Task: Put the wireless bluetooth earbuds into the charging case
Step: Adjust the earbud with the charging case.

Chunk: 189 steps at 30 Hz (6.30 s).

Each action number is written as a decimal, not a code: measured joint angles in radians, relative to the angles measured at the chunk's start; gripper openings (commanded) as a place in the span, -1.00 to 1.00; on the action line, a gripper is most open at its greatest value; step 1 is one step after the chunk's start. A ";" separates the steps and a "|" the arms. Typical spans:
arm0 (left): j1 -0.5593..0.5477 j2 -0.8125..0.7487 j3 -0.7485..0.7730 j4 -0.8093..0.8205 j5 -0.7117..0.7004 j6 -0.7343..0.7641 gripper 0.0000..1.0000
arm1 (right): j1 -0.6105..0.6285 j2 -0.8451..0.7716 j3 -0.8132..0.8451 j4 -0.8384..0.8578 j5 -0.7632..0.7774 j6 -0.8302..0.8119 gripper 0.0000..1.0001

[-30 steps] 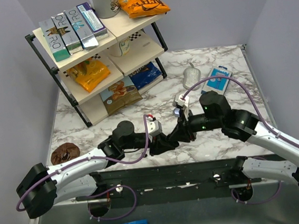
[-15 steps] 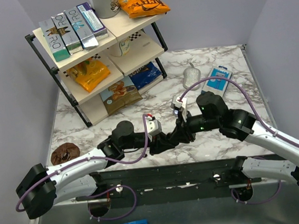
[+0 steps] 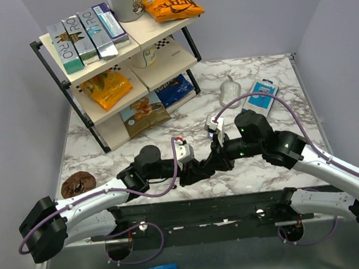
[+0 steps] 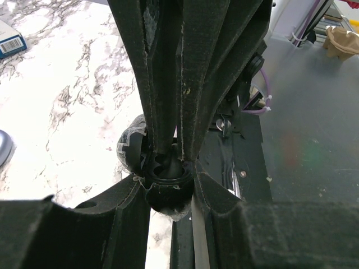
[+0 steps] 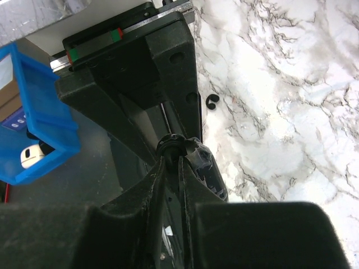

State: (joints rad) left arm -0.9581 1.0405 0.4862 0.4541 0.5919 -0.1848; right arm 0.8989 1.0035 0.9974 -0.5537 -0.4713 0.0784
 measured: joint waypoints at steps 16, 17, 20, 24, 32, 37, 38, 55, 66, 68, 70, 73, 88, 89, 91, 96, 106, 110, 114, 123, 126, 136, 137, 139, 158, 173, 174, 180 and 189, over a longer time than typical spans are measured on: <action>0.000 0.000 -0.006 0.005 -0.001 -0.004 -1.00 | 0.003 0.006 -0.001 0.006 0.011 -0.001 -0.99; 0.000 0.000 -0.008 0.008 -0.001 -0.004 -1.00 | 0.003 0.006 -0.001 0.006 0.011 0.000 -0.99; 0.000 0.000 -0.012 0.015 -0.007 -0.005 -1.00 | 0.003 0.004 -0.004 0.009 0.011 0.000 -0.99; -0.002 -0.005 -0.024 0.039 -0.024 -0.011 -1.00 | 0.003 -0.009 -0.016 0.026 0.013 0.006 -0.99; -0.006 -0.027 -0.043 0.080 -0.069 -0.015 -1.00 | 0.003 -0.050 -0.057 0.097 0.030 0.036 -0.99; -0.008 -0.036 -0.048 0.108 -0.087 -0.016 -1.00 | 0.003 -0.071 -0.067 0.127 0.041 0.053 -0.99; -0.009 -0.036 -0.050 0.115 -0.088 -0.016 -1.00 | 0.003 -0.074 -0.069 0.130 0.042 0.055 -0.99; -0.012 -0.036 -0.058 0.164 -0.106 -0.022 -1.00 | 0.003 -0.115 -0.089 0.161 0.065 0.063 -0.99; -0.013 -0.036 -0.061 0.165 -0.111 -0.023 -1.00 | 0.003 -0.124 -0.113 0.192 0.063 0.064 -0.94; -0.013 -0.036 -0.061 0.165 -0.111 -0.022 -1.00 | 0.003 -0.124 -0.112 0.192 0.063 0.064 -0.90; -0.013 -0.036 -0.061 0.165 -0.111 -0.022 -1.00 | 0.003 -0.124 -0.112 0.192 0.063 0.064 -0.90; -0.013 -0.036 -0.061 0.165 -0.112 -0.022 -1.00 | 0.003 -0.124 -0.112 0.192 0.062 0.064 -0.99; -0.014 -0.036 -0.061 0.166 -0.112 -0.021 -1.00 | 0.002 -0.124 -0.112 0.192 0.037 0.050 -0.77; -0.015 -0.036 -0.061 0.166 -0.112 -0.021 -1.00 | 0.002 -0.124 -0.112 0.192 0.036 0.050 -0.74; -0.015 -0.036 -0.061 0.167 -0.112 -0.021 -1.00 | 0.002 -0.124 -0.112 0.192 0.035 0.048 -0.70; -0.015 -0.036 -0.061 0.170 -0.112 -0.021 -1.00 | 0.002 -0.124 -0.112 0.192 0.030 0.048 -0.64; -0.014 -0.036 -0.062 0.177 -0.143 -0.014 -1.00 | 0.005 -0.137 -0.112 0.190 0.022 0.060 -0.02; -0.011 -0.036 -0.062 0.194 -0.159 -0.014 -1.00 | 0.005 -0.157 -0.112 0.186 0.037 0.074 -0.01; -0.008 -0.036 -0.066 0.209 -0.173 -0.014 -1.00 | 0.005 -0.182 -0.111 0.185 0.081 0.089 -0.52; -0.006 -0.036 -0.073 0.213 -0.175 -0.014 -1.00 | 0.006 -0.180 -0.082 0.190 0.143 0.121 -0.85; -0.006 -0.036 -0.073 0.215 -0.175 -0.014 -1.00 | 0.006 -0.146 -0.081 0.190 0.131 0.123 -0.85; -0.006 -0.035 -0.073 0.218 -0.175 -0.014 -1.00 | 0.008 -0.113 -0.081 0.191 0.102 0.122 -0.88; -0.006 -0.034 -0.073 0.218 -0.175 -0.014 -1.00 | 0.009 -0.113 -0.081 0.191 0.102 0.123 -0.88; -0.006 -0.033 -0.073 0.218 -0.175 -0.014 -1.00 | 0.010 -0.114 -0.081 0.192 0.102 0.123 -0.88; -0.010 -0.031 -0.073 0.219 -0.175 -0.014 -1.00 | 0.010 -0.103 -0.081 0.203 0.128 0.131 -0.93; -0.026 -0.025 -0.073 0.218 -0.174 -0.001 -1.00 | 0.010 -0.134 -0.082 0.238 0.166 0.132 -0.94; -0.026 -0.025 -0.073 0.218 -0.174 0.000 -1.00 | 0.010 -0.130 -0.082 0.238 0.167 0.132 -0.94; -0.031 -0.025 -0.073 0.211 -0.175 0.007 -1.00 | 0.010 -0.092 -0.082 0.238 0.157 0.132 -0.95; -0.032 -0.027 -0.073 0.206 -0.179 0.022 -1.00 | 0.010 -0.092 -0.092 0.236 0.110 0.132 -0.95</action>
State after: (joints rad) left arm -0.9897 1.0130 0.4129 0.6605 0.4129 -0.1631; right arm 0.9089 0.9115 0.9058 -0.3176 -0.3611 0.2100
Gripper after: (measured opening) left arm 0.375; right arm 0.033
